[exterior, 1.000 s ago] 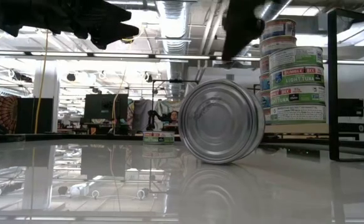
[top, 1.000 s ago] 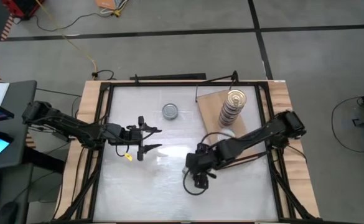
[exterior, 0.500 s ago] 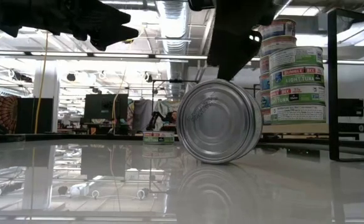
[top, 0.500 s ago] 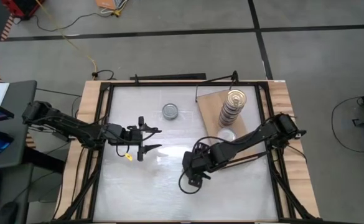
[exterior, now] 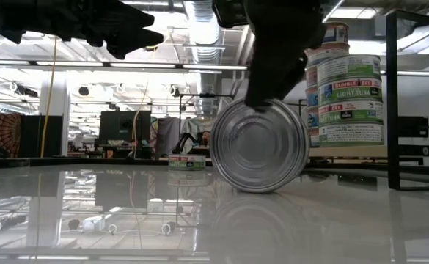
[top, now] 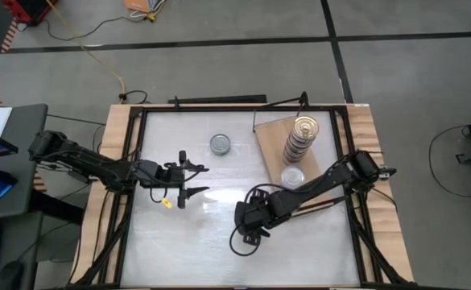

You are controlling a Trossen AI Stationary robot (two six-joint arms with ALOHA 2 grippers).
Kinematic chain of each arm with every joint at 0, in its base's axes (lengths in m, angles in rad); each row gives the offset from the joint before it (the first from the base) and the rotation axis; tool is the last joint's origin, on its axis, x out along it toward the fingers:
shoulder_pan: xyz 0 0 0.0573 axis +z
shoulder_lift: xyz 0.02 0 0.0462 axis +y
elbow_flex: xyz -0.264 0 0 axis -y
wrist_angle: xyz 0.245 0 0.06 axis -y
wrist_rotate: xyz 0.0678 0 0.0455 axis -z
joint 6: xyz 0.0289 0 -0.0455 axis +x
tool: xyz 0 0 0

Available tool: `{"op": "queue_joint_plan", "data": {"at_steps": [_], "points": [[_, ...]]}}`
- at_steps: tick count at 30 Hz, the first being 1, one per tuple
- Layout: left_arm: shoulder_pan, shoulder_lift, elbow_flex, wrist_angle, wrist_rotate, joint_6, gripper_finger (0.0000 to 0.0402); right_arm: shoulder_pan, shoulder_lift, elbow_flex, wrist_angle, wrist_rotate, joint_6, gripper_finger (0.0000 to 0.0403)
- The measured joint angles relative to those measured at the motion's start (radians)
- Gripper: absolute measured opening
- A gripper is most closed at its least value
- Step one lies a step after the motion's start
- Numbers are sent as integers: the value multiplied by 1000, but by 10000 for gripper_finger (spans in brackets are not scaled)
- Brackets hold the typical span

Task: Stack canned seafood by type on shelf
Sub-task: Stack the green tuna can on the green tuna can on the shelf

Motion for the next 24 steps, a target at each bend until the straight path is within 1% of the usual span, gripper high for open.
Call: {"op": "queue_joint_plan", "data": {"at_steps": [2,6,9,15,21,22,24], "points": [[0,0,0,1,0,5,261,5,0,-2,-10,0,-28,322],[0,0,0,1,0,10,261,10,-1,-46,34,-4,-69,274],[0,0,0,0,0,11,261,9,2,-53,21,-5,-88,239],[0,0,0,1,0,11,261,11,-5,-53,-2,-8,-161,159],[0,0,0,1,0,11,261,11,-50,12,-127,0,-252,158],[0,0,0,1,0,11,261,13,-62,27,-153,8,-262,158],[0,0,0,1,0,18,261,21,-90,62,-207,63,-271,158]]}}
